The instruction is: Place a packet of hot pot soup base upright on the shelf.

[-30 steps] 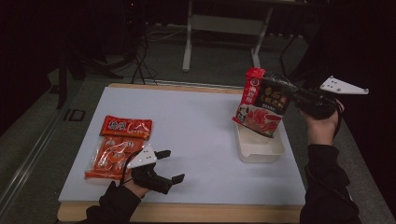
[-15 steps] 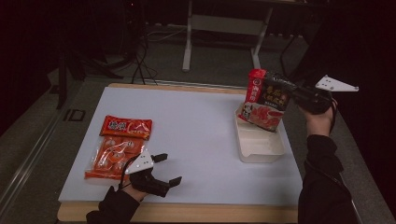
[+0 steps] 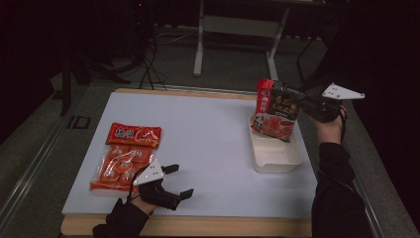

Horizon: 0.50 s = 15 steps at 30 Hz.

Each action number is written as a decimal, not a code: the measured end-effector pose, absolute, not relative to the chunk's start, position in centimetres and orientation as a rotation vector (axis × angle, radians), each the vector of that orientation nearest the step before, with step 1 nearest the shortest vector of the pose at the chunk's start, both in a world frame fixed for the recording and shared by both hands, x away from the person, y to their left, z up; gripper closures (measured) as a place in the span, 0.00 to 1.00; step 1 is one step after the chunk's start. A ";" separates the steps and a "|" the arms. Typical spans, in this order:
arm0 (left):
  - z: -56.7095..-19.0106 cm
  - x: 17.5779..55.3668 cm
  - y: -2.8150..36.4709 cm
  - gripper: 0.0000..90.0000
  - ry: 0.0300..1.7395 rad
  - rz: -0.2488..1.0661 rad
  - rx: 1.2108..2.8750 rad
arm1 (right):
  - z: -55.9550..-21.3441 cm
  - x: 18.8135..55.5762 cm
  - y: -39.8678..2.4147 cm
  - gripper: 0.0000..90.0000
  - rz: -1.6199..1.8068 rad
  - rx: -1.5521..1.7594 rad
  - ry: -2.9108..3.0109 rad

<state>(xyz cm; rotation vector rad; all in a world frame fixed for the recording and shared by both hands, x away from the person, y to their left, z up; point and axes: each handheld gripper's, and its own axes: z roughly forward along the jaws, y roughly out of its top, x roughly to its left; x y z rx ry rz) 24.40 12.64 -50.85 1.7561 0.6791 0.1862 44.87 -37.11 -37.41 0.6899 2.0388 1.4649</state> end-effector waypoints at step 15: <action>-51.1 24.4 12.7 0.02 0.682 0.178 1.755 | -39.2 45.5 -35.2 0.83 1.503 0.669 2.128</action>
